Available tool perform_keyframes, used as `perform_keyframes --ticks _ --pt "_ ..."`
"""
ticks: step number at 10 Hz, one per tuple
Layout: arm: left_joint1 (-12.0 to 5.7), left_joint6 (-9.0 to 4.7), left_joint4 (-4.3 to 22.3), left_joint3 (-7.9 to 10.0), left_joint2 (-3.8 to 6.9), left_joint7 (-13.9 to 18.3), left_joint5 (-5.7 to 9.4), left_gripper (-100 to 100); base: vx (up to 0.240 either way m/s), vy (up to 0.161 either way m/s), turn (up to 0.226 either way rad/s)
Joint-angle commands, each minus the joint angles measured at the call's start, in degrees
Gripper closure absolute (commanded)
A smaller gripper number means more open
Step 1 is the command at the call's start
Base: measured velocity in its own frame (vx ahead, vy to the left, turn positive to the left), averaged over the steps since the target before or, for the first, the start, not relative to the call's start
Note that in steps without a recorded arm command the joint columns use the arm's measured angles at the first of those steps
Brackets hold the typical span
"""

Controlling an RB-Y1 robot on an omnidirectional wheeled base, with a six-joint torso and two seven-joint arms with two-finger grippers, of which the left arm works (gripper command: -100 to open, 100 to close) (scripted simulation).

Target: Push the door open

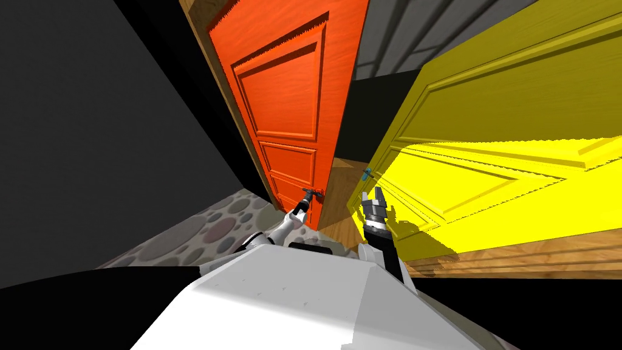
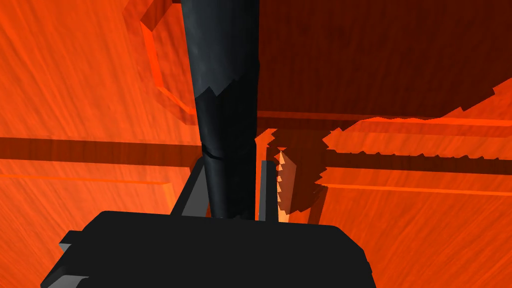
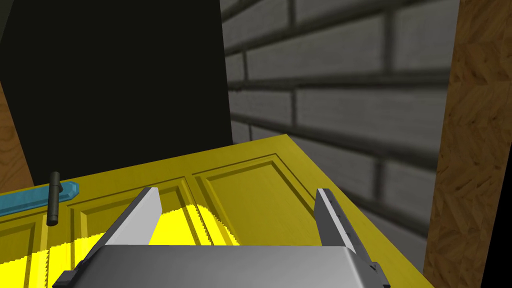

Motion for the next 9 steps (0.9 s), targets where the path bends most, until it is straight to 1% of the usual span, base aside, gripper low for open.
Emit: perform_keyframes --ticks 1,4,5,7,9 --pt "-0.32 -0.25 0.1 0.9 0.78 -0.2 0.13 100 0.144 -0.126 0.047" --pt "-0.47 -0.36 0.5 2.67 2.1 -0.4 0.42 100 0.151 -0.123 0.055" --pt "-0.5 -0.38 0.6 3.04 2.32 -0.5 0.48 100 0.144 -0.141 0.039" --pt "-0.64 -0.47 0.9 4.6 3.13 -0.7 0.74 100 0.174 -0.135 0.066" --pt "-0.71 -0.53 1.1 5.43 3.5 -0.9 0.88 100 0.134 -0.117 0.054"
